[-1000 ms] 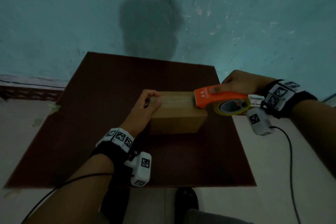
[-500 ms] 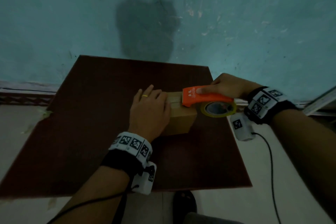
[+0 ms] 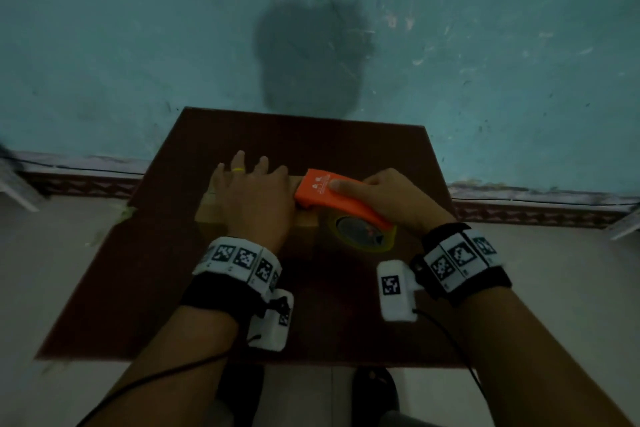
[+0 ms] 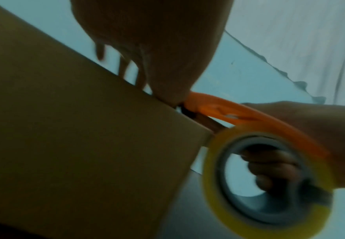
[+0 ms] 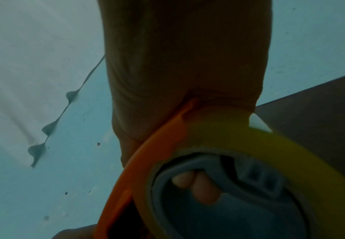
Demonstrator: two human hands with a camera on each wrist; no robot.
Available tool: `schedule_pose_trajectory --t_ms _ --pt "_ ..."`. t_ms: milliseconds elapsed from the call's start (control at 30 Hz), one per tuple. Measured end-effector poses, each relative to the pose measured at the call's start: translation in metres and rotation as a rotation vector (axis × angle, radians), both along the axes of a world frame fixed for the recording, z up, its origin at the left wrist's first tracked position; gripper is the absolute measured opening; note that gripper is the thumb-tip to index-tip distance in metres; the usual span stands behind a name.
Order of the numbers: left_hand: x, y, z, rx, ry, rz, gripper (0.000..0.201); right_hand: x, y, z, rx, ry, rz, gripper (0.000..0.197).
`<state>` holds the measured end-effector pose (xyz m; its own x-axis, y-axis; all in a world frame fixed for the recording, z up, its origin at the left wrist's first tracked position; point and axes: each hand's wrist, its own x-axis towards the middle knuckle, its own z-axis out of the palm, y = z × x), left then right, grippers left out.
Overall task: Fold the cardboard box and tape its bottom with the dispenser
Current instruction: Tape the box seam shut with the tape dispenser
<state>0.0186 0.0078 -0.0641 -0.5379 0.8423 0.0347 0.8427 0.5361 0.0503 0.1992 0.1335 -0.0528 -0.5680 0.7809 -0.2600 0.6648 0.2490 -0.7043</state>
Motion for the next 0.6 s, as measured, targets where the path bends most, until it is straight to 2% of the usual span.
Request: schedule_pose_trajectory --t_ms 100,167,267,433,533,600 --pt "0.001 0.008 -0.015 -0.023 -0.065 0.118 0.056 0.002 -0.008 -0.01 -0.027 0.056 -0.049 0.087" --pt "-0.01 0.014 -0.025 0.006 -0.126 0.05 0.072 0.003 -0.011 -0.011 -0.052 0.099 -0.075 0.093" --pt "-0.019 0.013 -0.02 0.103 -0.186 -0.009 0.052 0.004 -0.018 -0.011 -0.078 0.122 -0.084 0.081" --pt "-0.024 0.006 -0.023 0.432 -0.113 0.01 0.053 0.003 -0.032 -0.015 -0.15 0.097 -0.098 0.07" --pt "-0.015 0.005 -0.021 0.421 -0.015 0.134 0.05 0.0 -0.04 -0.012 -0.22 0.118 -0.1 0.065" --pt "-0.005 0.007 -0.018 0.422 -0.027 0.17 0.054 -0.001 -0.044 -0.009 -0.275 0.163 -0.111 0.06"
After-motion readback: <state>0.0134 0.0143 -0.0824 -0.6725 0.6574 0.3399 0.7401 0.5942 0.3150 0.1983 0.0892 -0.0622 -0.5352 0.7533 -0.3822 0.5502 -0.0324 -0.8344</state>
